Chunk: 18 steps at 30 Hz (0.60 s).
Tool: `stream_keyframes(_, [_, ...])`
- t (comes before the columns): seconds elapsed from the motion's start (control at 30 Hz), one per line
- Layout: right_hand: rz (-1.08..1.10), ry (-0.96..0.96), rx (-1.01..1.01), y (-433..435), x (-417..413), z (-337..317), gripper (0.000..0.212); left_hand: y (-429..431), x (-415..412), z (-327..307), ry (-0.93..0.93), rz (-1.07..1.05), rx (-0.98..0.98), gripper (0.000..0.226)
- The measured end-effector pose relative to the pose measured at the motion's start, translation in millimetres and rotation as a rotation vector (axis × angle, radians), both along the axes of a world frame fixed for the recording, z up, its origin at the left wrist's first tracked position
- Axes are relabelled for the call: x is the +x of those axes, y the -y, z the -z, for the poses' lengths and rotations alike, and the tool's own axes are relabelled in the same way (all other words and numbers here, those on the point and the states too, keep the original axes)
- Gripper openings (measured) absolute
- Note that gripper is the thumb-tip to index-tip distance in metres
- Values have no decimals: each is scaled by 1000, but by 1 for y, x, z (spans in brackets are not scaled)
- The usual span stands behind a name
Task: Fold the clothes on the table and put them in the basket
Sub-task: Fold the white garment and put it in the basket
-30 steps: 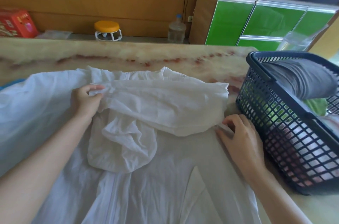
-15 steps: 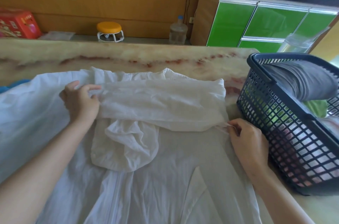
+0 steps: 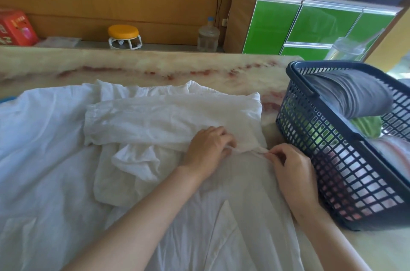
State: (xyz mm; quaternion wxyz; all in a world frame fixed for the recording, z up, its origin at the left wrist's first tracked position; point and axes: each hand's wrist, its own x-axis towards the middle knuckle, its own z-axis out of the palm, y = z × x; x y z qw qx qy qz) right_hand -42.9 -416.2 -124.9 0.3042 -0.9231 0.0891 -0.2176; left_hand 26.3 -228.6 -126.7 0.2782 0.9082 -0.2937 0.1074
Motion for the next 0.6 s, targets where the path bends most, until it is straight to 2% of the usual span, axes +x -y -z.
stream_keyframes(0.1, [9,14,17,4,-4,1,10,-6,6,-5,20,-144,-98,5])
stream_keyframes(0.2, [-13,18,11,5,-6,3,15,-5,8,-15,93,-223,-146,5])
stream_keyframes(0.27, [-17,-43,-51,7,-5,6,17,-3,8,-16,96,-150,-58,6])
stream_keyframes(0.33, [-35,-87,-174,10,-4,6,21,-1,1,-16,-69,-84,83,22])
stream_keyframes(0.4, [-78,-52,-229,10,-5,0,20,-4,0,-12,-178,-100,131,30])
stream_keyframes(0.47, [-178,29,-240,3,-6,-8,15,-5,2,-6,-200,-89,183,41])
stream_keyframes(0.5, [-233,46,-298,-1,-4,-10,21,-6,3,-4,-226,-79,258,47])
stream_keyframes(0.53, [-285,18,-391,-4,-1,-8,28,-5,5,-3,-277,-74,337,49])
stream_keyframes(0.6, [-294,-188,-533,-9,4,-6,43,-2,9,2,-378,-74,473,53])
